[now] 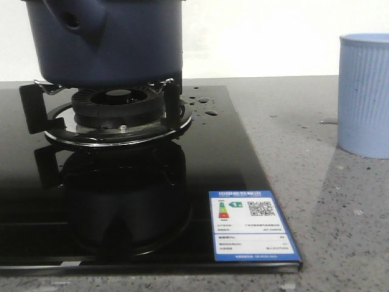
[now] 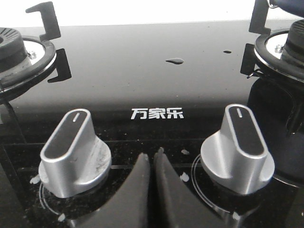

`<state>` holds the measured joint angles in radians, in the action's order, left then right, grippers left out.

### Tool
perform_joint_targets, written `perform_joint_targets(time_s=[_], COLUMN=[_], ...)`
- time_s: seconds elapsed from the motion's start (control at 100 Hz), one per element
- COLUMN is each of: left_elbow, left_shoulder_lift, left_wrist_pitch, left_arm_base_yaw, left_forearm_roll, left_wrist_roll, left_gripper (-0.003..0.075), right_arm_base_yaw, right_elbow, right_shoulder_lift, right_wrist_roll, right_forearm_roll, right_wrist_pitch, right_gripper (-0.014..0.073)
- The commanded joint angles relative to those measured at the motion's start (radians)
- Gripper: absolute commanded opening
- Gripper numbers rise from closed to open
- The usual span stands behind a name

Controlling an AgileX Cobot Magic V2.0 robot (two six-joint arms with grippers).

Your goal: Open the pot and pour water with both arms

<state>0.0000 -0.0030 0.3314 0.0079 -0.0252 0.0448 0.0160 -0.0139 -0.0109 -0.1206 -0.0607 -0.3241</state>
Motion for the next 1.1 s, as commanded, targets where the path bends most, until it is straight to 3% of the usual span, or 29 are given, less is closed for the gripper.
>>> perform_joint_targets(time_s=[0.0, 0.54, 0.61, 0.74, 0.84, 0.99, 1.09], left_elbow=[0.039, 0.039, 0.039, 0.039, 0.039, 0.039, 0.039], left_shoulder_lift=[-0.026, -0.026, -0.026, -0.026, -0.026, -0.026, -0.026], left_wrist_pitch=[-0.046, -0.046, -0.046, -0.046, -0.046, -0.046, -0.079], left_arm_base_yaw=[0.003, 0.003, 0.003, 0.003, 0.003, 0.003, 0.003], left_forearm_roll=[-0.002, -0.002, -0.002, -0.002, -0.002, -0.002, -0.006], left_wrist_roll=[-0.008, -0.008, -0.008, -0.008, -0.008, -0.008, -0.008], left_gripper=[-0.002, -0.0019, -0.0019, -0.0019, -0.0019, -0.0019, -0.0019], right_arm_base_yaw=[-0.005, -0.005, -0.005, -0.005, -0.005, -0.005, -0.005], right_elbow=[-0.006, -0.006, -0.006, -0.006, -0.006, -0.006, -0.006], right_shoulder_lift=[-0.021, -0.021, -0.021, -0.021, -0.021, -0.021, -0.021], right_wrist_roll=[0.007, 0.007, 0.007, 0.007, 0.007, 0.007, -0.007], right_forearm_roll=[0.003, 0.003, -0.045, -0.247, -0.259, -0.323, -0.259], right_wrist_pitch=[0.02, 0.02, 0.02, 0.003, 0.005, 0.094, 0.292], right_gripper=[-0.0067, -0.0067, -0.0067, -0.0067, -0.0067, -0.0067, -0.0067])
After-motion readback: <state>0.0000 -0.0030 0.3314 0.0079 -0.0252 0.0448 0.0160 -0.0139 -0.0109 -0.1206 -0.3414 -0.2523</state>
